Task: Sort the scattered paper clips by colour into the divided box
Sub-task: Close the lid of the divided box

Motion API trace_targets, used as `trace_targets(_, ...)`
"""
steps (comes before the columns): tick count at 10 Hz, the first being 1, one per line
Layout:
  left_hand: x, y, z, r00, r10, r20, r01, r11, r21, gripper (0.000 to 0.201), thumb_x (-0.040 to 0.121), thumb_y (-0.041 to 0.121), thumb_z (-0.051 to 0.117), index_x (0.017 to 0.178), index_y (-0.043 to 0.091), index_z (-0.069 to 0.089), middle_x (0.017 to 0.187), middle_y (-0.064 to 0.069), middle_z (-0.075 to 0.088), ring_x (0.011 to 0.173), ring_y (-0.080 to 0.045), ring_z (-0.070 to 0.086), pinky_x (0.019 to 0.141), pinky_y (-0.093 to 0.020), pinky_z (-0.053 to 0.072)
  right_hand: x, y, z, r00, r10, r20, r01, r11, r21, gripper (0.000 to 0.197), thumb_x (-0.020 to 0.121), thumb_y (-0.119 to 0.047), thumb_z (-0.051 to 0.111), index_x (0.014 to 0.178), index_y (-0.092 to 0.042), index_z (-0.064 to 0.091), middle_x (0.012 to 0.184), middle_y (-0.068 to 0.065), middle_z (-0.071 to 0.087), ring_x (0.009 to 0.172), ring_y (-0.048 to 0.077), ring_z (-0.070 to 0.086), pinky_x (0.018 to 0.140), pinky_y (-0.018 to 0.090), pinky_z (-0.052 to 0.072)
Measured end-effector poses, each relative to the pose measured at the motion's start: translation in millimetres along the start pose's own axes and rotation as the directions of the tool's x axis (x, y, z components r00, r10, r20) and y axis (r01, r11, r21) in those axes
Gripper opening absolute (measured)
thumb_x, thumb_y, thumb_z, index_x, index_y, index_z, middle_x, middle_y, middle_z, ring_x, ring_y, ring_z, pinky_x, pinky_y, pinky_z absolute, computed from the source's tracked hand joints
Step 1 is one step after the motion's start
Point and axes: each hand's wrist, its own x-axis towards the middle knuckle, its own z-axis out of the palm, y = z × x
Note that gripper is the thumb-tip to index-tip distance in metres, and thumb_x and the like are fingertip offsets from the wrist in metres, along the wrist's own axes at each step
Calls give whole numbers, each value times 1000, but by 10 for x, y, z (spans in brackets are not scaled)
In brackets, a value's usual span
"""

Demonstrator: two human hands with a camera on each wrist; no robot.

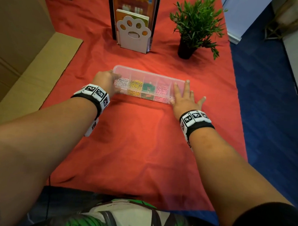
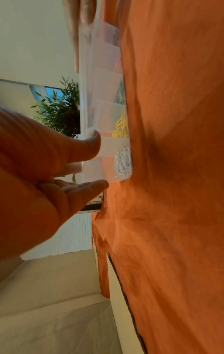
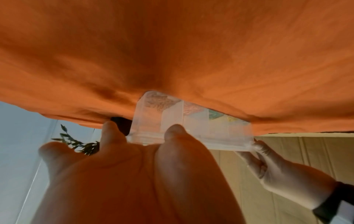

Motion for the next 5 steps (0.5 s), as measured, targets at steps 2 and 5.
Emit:
trace_targets(2, -52, 69, -1, 998, 54, -8, -53, 989, 137, 60, 73, 24, 75, 127, 10, 54, 131, -22, 54, 117, -38, 53, 100, -43, 45, -31, -80, 94, 992, 29, -126, -34, 998, -44, 60, 98, -39, 26, 146, -38, -11, 158, 5, -19, 145, 33, 15, 106, 71, -2)
trace_targets(5, -132, 80, -62, 995, -8, 98, -6, 990, 138, 81, 69, 36, 76, 138, 22, 37, 147, -18, 34, 124, -39, 47, 103, -44, 43, -90, -130, 9, 998, 53, -46, -53, 999, -6, 69, 97, -34, 31, 147, -24, -16, 155, 4, -28, 146, 35, -1, 108, 70, 2)
